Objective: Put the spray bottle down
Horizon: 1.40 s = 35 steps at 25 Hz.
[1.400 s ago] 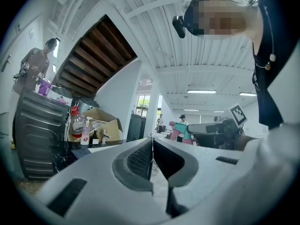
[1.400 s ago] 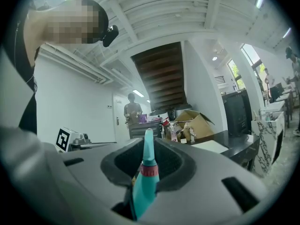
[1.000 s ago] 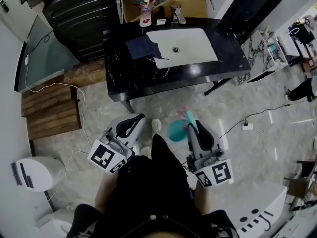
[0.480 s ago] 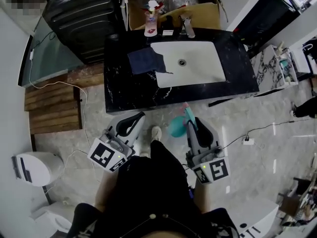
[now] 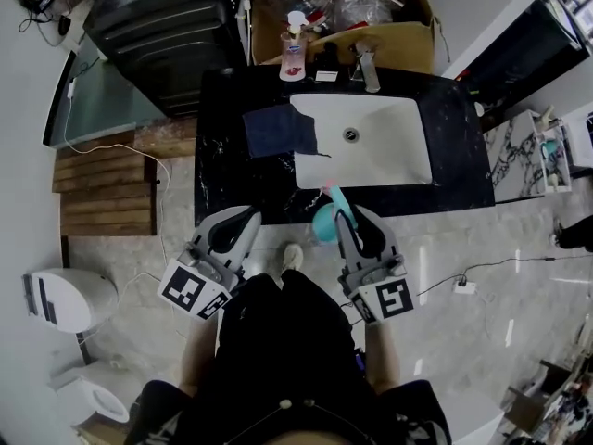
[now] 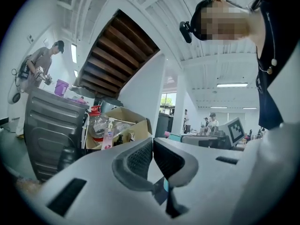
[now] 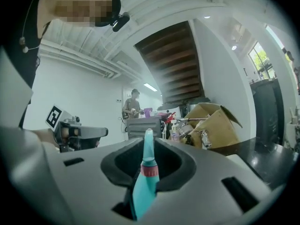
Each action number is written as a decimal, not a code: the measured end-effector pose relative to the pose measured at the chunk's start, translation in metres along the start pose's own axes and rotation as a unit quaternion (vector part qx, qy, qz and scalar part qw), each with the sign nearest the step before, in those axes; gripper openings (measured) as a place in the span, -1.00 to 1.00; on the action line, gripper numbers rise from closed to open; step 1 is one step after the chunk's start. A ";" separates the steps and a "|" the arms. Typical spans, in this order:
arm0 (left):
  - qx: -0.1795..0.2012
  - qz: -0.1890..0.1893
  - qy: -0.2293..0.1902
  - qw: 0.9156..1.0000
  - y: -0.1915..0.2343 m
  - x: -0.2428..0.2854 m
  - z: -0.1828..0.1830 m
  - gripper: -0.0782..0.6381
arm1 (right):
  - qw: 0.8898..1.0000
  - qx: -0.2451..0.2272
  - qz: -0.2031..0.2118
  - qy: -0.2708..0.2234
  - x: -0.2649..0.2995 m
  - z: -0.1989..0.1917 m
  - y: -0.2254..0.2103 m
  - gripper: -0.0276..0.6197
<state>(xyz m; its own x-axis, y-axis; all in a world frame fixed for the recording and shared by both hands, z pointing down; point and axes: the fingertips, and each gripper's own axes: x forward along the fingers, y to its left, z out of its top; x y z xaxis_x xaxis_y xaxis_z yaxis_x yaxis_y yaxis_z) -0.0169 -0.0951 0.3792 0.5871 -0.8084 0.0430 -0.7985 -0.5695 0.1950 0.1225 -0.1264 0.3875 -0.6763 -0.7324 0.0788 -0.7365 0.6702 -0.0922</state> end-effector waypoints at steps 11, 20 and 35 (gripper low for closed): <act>-0.006 0.045 0.007 0.999 0.028 0.008 0.000 -0.76 | 1.000 0.008 0.016 0.012 0.077 -0.019 -0.031 -0.69; -0.009 0.049 0.002 0.999 0.064 0.020 0.008 -0.76 | 0.992 -0.006 0.128 -0.020 0.143 -0.012 -0.023 -0.69; -0.030 0.095 -0.012 0.995 0.141 0.021 0.013 -0.76 | 0.944 -0.041 0.325 -0.037 0.246 -0.027 -0.010 -0.69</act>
<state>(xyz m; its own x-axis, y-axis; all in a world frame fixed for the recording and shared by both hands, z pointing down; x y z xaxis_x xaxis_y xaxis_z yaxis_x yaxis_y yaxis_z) -0.1187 -0.1947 0.3948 0.4222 -0.9044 0.0621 -0.8849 -0.3964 0.2445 -0.0374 -0.3098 0.4346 -0.9851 -0.1679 -0.0385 -0.1672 0.9857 -0.0205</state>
